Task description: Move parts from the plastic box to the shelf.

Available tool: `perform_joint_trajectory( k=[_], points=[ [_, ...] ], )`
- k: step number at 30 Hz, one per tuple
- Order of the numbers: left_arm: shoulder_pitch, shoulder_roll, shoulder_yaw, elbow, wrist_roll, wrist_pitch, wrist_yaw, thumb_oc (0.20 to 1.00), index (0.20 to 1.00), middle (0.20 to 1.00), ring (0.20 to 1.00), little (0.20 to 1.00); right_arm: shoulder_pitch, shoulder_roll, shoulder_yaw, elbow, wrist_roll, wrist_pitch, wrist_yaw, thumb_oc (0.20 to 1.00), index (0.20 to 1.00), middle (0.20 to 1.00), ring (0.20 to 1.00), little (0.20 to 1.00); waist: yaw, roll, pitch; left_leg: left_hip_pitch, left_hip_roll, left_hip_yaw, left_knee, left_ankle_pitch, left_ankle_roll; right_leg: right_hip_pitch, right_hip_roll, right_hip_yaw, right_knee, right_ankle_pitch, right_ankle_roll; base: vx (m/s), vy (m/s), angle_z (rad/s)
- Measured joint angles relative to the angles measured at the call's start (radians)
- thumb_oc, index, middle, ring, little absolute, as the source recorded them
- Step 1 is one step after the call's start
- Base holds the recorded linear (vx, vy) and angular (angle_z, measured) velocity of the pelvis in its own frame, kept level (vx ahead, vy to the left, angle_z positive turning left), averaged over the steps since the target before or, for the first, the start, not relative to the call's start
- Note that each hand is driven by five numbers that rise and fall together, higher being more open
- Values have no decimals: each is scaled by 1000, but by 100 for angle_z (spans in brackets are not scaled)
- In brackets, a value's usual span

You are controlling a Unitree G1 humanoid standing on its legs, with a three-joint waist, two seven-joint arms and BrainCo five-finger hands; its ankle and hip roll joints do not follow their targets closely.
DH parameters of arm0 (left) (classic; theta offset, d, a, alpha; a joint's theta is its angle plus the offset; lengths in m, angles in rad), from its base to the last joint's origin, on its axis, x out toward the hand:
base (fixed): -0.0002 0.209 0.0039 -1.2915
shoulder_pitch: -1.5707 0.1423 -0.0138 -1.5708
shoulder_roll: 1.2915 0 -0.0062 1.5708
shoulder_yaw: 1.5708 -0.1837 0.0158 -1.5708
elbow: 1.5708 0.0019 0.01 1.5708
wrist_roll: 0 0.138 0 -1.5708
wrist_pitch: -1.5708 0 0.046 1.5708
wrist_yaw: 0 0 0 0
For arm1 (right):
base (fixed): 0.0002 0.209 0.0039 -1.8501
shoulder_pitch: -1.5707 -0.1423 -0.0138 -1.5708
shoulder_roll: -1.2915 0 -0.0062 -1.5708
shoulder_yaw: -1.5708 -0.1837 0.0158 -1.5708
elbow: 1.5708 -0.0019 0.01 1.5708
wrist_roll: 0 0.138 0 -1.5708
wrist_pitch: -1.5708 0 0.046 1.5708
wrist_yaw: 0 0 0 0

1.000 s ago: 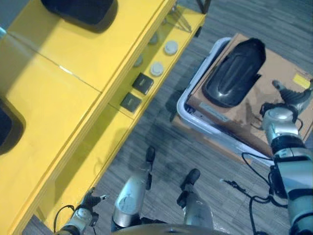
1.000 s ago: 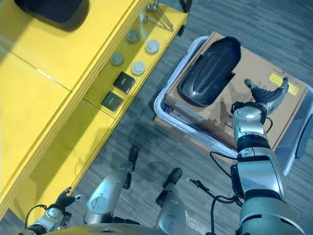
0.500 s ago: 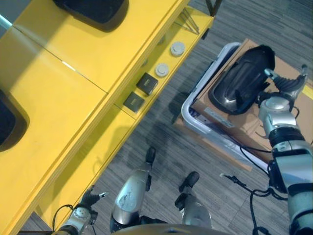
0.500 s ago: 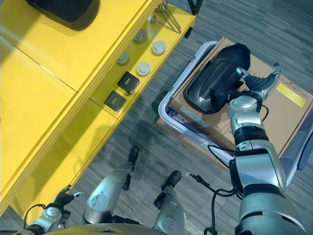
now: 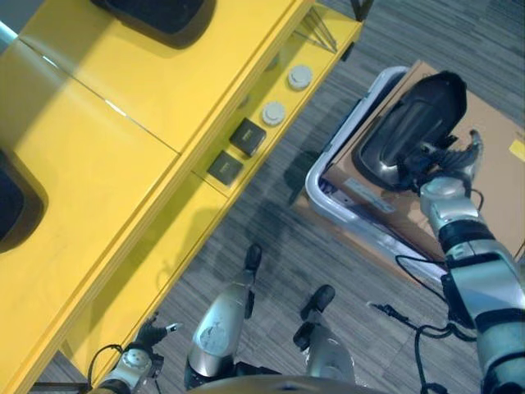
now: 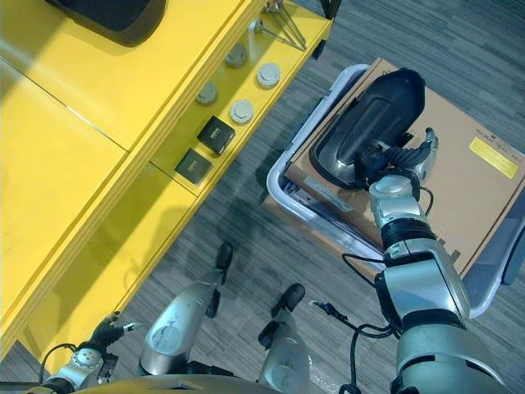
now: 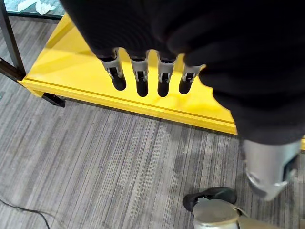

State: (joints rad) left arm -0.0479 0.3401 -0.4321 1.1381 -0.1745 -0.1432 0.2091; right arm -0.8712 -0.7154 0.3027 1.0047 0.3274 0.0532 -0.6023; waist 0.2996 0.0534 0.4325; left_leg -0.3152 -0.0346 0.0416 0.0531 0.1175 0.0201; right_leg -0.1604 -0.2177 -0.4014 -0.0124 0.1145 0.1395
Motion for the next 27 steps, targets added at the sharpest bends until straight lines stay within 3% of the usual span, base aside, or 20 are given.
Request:
perform_joint_trajectory(
  k=[9, 10, 11, 21, 27],
  points=[
    [0, 0, -2, -2, -20, 1, -5, 1000, 1000, 1000, 1000, 1000, -1, 5, 54, 38, -61, 18, 31, 1000, 1000, 1000, 1000, 1000, 3, -1, 0, -29, 0, -16, 6, 7, -2, -19, 2, -14, 4, -4, 5, -34, 3, 5],
    [0, 0, -1, -2, -20, 0, -5, 1000, 1000, 1000, 1000, 1000, -1, 4, 57, 39, -71, 21, 32, 385, 385, 385, 385, 385, 3, -3, 2, -31, 1, -17, 6, 8, -2, -20, 3, -15, 4, -5, 3, 0, 0, 0],
    [0, 0, -2, -1, -20, 1, -5, 1000, 1000, 1000, 1000, 1000, -1, 4, 58, 40, -82, 23, 34, 200, 200, 200, 200, 200, 3, -4, 2, -31, 1, -17, 6, 8, -2, -21, 3, -15, 4, -7, 1, 0, 0, 0],
    [0, 1, -1, -10, -21, -22, -5, 1000, 1000, 1000, 1000, 1000, -27, -21, 76, 72, -99, 38, 32, 200, 200, 200, 200, 200, 1, -10, 6, -32, 6, -18, 4, 8, -3, -20, 10, -17, 2, -6, 1, 0, 0, 0],
    [-1, 5, -2, -48, -38, -77, -3, 1000, 1000, 1000, 1000, 1000, -15, -3, 76, 71, -98, 41, 37, 200, 200, 200, 200, 200, 0, -10, 6, -15, 10, -15, 1, 9, -4, -3, 14, -17, -2, -1, -6, 8, -56, 0]
  ],
)
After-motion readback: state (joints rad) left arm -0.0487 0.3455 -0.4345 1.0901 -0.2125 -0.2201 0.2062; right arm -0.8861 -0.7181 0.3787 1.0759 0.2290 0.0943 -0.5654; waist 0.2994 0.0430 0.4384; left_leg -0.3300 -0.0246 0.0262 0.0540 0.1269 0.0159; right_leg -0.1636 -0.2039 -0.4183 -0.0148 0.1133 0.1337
